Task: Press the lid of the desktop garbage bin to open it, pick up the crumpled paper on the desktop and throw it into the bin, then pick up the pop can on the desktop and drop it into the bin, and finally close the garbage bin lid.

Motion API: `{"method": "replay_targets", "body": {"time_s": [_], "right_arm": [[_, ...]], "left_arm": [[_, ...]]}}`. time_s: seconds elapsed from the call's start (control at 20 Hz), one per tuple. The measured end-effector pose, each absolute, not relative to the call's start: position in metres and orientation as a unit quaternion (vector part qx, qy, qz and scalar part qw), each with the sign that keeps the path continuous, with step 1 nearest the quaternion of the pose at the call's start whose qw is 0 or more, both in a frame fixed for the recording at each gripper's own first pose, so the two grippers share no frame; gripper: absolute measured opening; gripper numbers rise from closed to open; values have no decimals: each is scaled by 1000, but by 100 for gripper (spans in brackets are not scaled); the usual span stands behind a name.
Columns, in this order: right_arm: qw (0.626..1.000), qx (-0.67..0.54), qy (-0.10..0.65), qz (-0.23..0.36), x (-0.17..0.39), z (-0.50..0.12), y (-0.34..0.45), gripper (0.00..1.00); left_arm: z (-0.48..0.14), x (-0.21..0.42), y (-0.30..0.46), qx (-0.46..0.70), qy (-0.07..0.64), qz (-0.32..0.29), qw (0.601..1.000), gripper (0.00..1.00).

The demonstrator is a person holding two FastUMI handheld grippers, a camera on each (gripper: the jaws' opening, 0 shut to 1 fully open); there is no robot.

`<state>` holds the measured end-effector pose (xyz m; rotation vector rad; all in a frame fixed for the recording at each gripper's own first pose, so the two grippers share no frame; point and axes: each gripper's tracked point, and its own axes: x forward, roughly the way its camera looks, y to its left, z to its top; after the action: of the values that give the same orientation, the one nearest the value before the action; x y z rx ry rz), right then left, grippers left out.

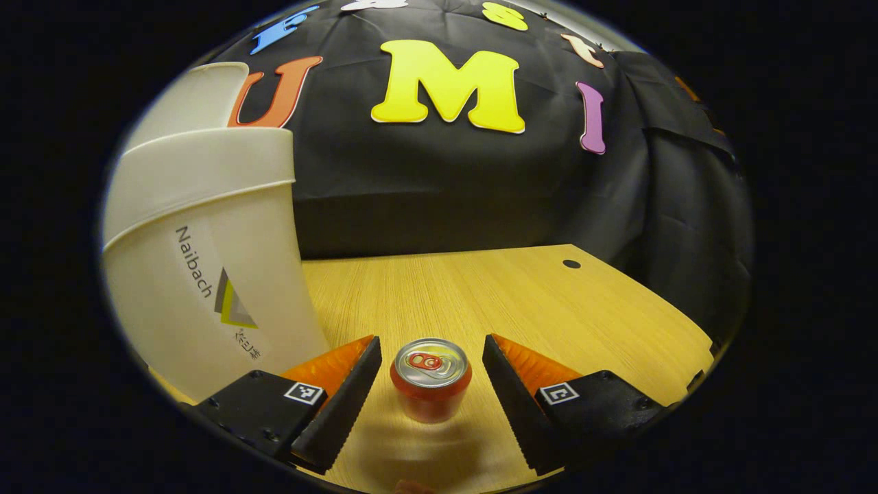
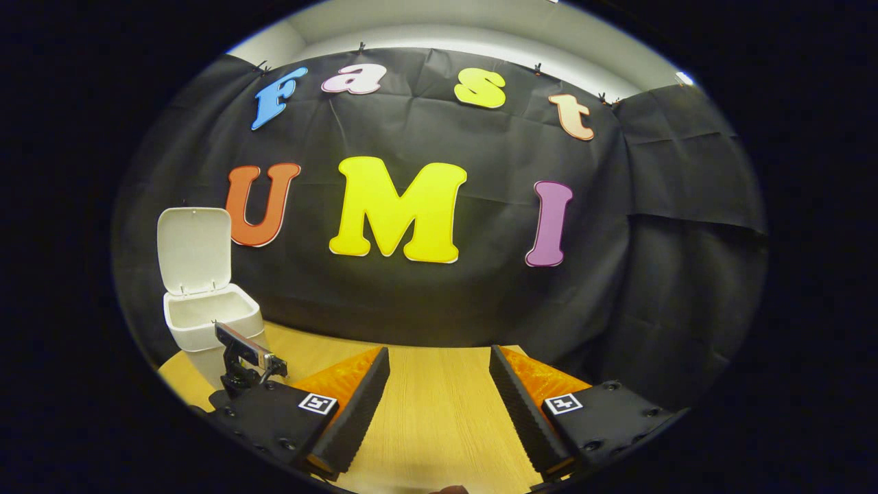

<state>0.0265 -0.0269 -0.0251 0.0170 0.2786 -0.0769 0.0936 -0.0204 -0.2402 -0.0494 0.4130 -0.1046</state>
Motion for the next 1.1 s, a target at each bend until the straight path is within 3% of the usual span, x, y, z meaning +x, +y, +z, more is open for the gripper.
{"method": "replay_targets", "body": {"time_s": [0.6,0.75,1.1], "right_arm": [[988,2,155,-25,23,-32,-8,94],[987,3,159,-26,21,-34,-9,94],[986,17,164,-23,23,-42,-5,94]], "left_arm": [[-276,101,-24,-27,250,-66,965,98],[-276,99,-26,-8,255,-71,964,85],[-218,88,-28,-13,200,-94,975,82]]}}
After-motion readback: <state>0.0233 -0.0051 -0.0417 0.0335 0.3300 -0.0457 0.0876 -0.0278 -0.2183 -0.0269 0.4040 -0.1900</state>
